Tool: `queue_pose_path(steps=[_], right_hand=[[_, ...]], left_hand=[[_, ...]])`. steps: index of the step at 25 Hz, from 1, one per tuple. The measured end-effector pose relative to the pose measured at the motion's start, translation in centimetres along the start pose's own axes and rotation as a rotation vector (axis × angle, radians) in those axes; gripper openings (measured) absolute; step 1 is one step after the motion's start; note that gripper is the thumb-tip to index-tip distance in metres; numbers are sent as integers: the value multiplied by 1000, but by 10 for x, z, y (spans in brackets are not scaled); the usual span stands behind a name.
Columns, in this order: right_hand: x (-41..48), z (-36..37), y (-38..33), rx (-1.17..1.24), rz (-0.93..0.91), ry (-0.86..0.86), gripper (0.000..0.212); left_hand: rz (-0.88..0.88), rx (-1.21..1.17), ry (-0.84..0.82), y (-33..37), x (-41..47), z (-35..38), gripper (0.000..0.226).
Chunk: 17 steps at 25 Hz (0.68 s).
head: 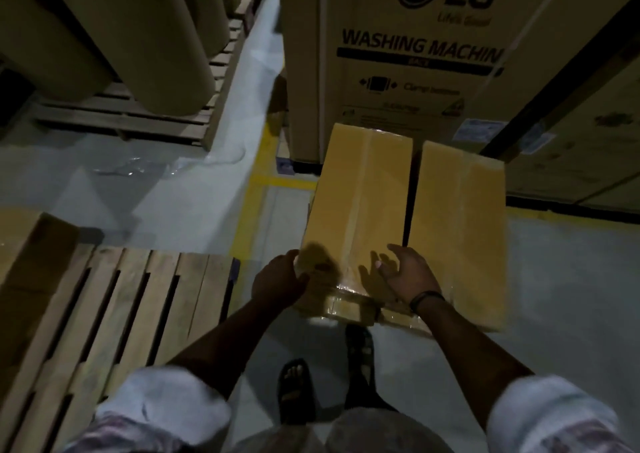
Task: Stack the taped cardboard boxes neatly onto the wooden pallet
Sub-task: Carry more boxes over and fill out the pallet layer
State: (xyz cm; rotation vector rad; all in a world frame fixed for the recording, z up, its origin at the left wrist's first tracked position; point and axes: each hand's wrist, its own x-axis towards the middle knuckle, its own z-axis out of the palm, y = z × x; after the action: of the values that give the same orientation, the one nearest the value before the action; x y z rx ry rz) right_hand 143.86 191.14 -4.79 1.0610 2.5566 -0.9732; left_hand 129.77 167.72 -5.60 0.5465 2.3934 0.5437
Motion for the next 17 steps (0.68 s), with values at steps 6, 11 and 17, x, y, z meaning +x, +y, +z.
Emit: queue_pose_path(steps=[6, 11, 17], right_hand=[[116, -6, 18, -43, -6, -1, 58], [166, 7, 43, -28, 8, -18, 57], [188, 22, 59, 86, 6, -45, 73]], left_hand=[[-40, 150, -8, 36, 97, 19, 67], [-51, 226, -27, 49, 164, 47, 71], [-118, 153, -110, 63, 194, 60, 83]])
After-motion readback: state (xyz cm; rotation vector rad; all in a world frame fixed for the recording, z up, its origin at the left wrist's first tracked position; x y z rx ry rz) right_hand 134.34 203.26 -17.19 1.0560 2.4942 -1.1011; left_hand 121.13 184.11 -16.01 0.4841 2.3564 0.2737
